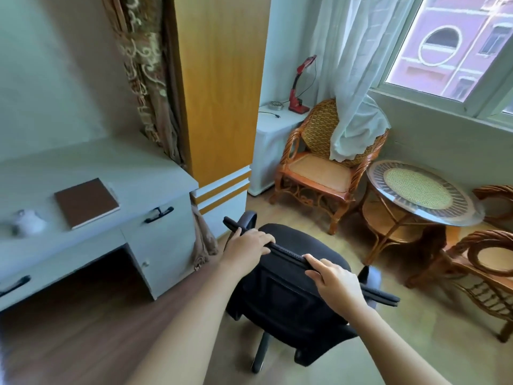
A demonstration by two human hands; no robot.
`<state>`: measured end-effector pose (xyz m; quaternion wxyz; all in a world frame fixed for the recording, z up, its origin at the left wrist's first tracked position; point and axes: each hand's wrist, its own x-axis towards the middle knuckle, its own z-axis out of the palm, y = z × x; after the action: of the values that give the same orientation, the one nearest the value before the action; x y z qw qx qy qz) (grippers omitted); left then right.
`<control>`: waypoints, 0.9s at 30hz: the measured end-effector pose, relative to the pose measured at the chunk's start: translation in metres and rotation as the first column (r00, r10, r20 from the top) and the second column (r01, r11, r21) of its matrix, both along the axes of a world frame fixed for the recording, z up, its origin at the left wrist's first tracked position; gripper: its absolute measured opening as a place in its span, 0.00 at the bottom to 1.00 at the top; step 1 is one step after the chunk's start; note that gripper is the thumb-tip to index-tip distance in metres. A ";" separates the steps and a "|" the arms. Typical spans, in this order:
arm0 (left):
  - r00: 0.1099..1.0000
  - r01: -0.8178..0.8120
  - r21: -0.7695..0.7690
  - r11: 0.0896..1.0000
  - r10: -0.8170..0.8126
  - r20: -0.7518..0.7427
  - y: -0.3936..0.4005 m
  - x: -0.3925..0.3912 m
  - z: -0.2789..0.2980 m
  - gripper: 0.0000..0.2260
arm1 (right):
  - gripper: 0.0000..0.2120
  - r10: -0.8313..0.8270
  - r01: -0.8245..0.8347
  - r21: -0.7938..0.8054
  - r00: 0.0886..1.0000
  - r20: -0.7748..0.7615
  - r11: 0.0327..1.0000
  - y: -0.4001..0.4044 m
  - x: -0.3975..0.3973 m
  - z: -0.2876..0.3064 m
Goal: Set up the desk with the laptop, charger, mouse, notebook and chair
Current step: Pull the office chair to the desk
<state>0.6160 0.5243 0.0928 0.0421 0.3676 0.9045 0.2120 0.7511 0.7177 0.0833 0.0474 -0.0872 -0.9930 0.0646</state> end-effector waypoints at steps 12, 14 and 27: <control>0.981 -0.174 0.051 0.983 0.177 -0.075 -0.128 0.147 -0.015 0.11 | 0.16 0.257 -0.257 0.019 0.957 -0.137 0.966 -0.095 0.107 -0.015; 0.965 -0.207 0.043 0.977 0.211 -0.157 -0.150 0.171 -0.021 0.11 | 0.16 0.303 -0.301 0.036 0.940 -0.158 0.953 -0.112 0.122 -0.017; 0.740 -0.449 0.105 0.887 0.435 -0.512 -0.252 0.317 -0.035 0.15 | 0.17 0.588 -0.597 0.018 0.785 -0.194 0.802 -0.189 0.197 -0.017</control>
<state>0.9330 0.2718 0.0583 -0.2517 0.1854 0.9450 0.0964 0.9477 0.5286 0.0668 0.1171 0.2341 -0.9593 0.1062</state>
